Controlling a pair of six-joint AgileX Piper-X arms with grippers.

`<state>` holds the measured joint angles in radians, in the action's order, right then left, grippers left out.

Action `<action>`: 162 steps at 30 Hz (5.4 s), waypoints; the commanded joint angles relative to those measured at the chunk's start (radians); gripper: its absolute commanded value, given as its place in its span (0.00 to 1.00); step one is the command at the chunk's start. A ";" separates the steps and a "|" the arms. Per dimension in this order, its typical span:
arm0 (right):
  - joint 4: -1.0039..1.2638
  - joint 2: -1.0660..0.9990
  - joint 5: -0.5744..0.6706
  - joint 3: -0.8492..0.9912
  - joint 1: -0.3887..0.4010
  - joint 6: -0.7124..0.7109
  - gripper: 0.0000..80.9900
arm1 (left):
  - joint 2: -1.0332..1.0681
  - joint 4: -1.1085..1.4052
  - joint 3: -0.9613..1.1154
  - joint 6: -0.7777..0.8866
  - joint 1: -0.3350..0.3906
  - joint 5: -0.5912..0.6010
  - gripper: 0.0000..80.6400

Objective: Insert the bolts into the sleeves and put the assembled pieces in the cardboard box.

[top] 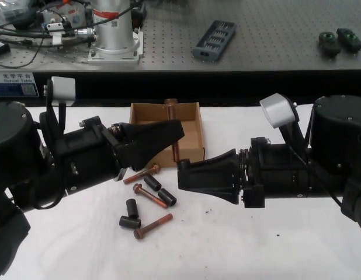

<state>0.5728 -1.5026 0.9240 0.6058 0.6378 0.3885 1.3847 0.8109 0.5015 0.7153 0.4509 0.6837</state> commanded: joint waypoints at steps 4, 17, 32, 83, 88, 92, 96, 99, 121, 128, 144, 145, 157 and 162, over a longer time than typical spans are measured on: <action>0.079 0.015 0.007 0.005 -0.006 0.047 0.01 | 0.001 0.004 0.010 0.011 0.003 0.011 0.01; 0.077 0.015 0.059 0.005 -0.006 0.064 0.01 | 0.001 0.004 0.010 0.011 0.003 0.114 0.01; 0.220 0.015 0.025 0.005 -0.010 0.135 0.01 | 0.001 0.000 0.010 0.019 0.003 0.147 0.01; -0.327 -0.512 -0.211 0.692 -0.138 0.021 0.01 | -0.325 -0.522 0.021 -0.374 -0.265 0.001 0.57; -0.533 -0.648 -0.341 0.890 -0.127 0.066 0.01 | -0.432 -0.667 0.021 -0.482 -0.265 -0.011 0.57; -0.600 -0.689 -0.469 0.982 -0.116 0.076 0.01 | -0.492 -0.788 0.021 -0.521 -0.265 -0.071 0.57; -0.680 -0.690 -0.549 1.019 -0.111 0.083 0.04 | -0.512 -0.873 0.021 -0.521 -0.265 -0.073 0.57; -0.694 -0.690 -0.525 1.018 -0.110 0.110 0.28 | -0.511 -0.879 0.021 -0.521 -0.265 -0.076 0.57; -1.208 -0.456 -0.707 0.991 -0.144 -0.214 0.44 | -0.298 -0.839 0.123 -0.385 -0.018 -0.278 0.53; -1.076 -0.169 -0.803 0.644 -0.155 -0.247 0.44 | 0.023 -0.839 0.354 -0.384 0.001 -0.292 0.53; -0.983 0.476 -0.848 0.068 -0.158 -0.155 0.31 | 0.480 -1.168 0.832 -0.470 0.147 -0.324 0.48; -0.994 0.485 -0.848 0.059 -0.158 -0.156 0.31 | 0.495 -1.181 0.844 -0.490 0.161 -0.343 0.48; -1.013 0.506 -0.848 -0.045 -0.158 -0.141 0.34 | 0.638 -1.314 0.983 -0.538 0.230 -0.472 0.48; -1.008 0.508 -0.848 -0.046 -0.158 -0.141 0.34 | 0.693 -1.340 1.052 -0.558 0.231 -0.527 0.48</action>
<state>-0.4514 -1.0044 0.0786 0.5587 0.4850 0.2466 2.0638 -0.5234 1.5170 0.1794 0.6794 0.1845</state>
